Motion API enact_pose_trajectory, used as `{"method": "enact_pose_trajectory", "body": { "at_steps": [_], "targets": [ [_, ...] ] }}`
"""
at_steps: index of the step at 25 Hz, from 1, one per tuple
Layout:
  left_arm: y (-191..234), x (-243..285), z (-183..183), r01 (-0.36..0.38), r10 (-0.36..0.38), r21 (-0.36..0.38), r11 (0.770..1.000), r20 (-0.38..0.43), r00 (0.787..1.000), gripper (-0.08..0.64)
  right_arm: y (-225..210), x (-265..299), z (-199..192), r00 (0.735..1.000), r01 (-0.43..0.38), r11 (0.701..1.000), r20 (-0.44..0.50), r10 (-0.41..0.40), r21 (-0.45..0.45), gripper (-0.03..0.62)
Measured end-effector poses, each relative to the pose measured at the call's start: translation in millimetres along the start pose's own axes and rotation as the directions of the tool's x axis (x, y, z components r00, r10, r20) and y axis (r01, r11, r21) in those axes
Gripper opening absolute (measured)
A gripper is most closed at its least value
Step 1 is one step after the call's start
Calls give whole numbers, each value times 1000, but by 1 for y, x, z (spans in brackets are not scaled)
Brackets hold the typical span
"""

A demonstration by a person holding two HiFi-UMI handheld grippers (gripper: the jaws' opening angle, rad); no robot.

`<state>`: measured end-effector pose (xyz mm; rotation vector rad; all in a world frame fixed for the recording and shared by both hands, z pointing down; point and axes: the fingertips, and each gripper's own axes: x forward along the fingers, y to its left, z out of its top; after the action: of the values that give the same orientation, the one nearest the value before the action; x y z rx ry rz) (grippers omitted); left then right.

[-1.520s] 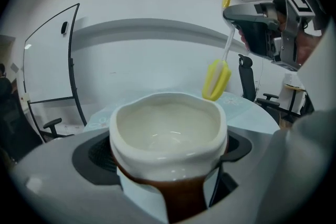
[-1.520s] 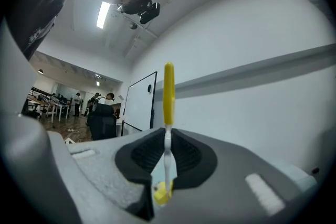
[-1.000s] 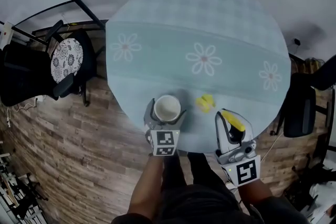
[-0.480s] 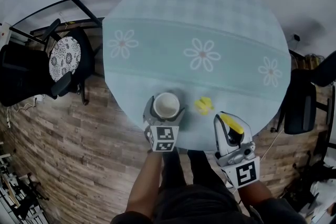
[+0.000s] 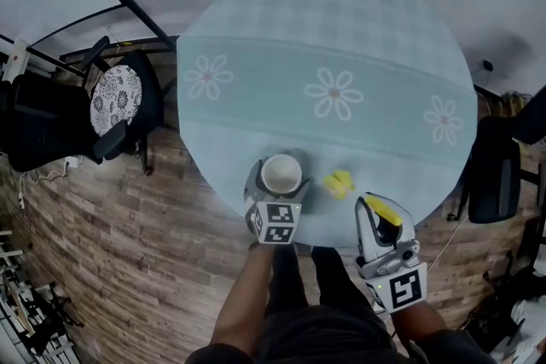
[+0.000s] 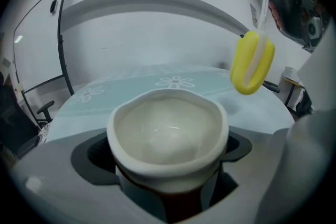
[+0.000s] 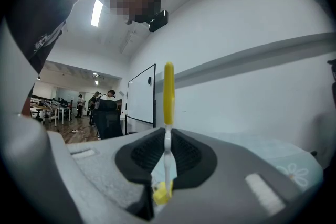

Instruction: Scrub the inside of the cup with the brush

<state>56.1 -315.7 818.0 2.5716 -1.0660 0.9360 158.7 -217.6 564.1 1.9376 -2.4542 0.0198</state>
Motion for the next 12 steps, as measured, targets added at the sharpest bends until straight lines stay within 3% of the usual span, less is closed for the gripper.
{"method": "enact_pose_trajectory", "body": {
  "at_steps": [8,12],
  "targets": [
    [-8,-10,-1,4,-4,0,1000,-58,998,566,-6,-10,27,999,-9,1000,46,9,8,38],
    [-18,-49,5,-2,1,-62,998,-28,1000,566,-3,-18,51,997,-27,1000,68,27,-6,38]
  ]
}}
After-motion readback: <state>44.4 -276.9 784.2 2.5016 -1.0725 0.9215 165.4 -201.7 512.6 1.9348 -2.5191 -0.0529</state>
